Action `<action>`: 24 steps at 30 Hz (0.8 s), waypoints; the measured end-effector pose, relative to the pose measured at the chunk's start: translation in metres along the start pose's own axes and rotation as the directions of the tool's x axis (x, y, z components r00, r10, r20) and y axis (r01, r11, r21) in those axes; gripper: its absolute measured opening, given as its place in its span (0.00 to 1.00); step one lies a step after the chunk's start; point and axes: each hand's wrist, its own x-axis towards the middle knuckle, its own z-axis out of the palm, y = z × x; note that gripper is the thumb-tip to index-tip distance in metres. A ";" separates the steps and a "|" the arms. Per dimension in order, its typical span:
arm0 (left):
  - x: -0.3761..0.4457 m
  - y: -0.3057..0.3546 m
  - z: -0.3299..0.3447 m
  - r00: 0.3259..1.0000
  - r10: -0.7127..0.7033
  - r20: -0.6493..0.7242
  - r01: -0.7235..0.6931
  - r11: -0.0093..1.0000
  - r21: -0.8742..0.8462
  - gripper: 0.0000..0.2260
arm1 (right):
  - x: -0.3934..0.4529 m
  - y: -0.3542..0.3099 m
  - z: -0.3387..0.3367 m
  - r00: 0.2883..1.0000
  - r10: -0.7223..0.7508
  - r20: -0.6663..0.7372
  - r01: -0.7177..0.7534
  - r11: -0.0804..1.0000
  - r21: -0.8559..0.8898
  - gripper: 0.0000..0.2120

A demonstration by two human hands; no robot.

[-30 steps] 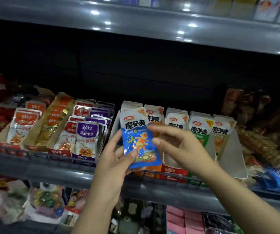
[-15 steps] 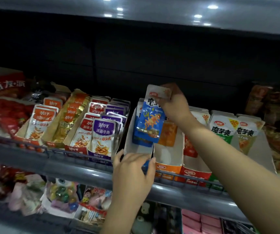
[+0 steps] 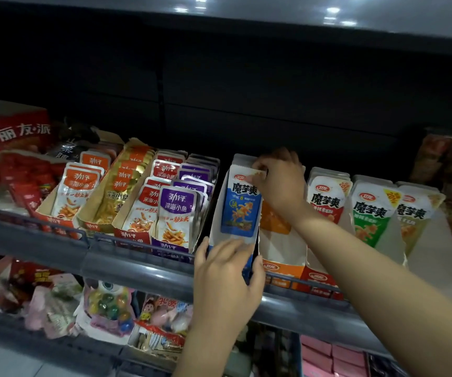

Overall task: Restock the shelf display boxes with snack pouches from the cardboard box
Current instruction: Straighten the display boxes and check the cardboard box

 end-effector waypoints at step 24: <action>-0.204 0.081 0.035 0.826 0.078 0.558 0.061 0.972 -0.226 0.16 | -0.430 0.126 -0.043 0.942 0.326 0.084 -0.308 0.934 -0.179 0.19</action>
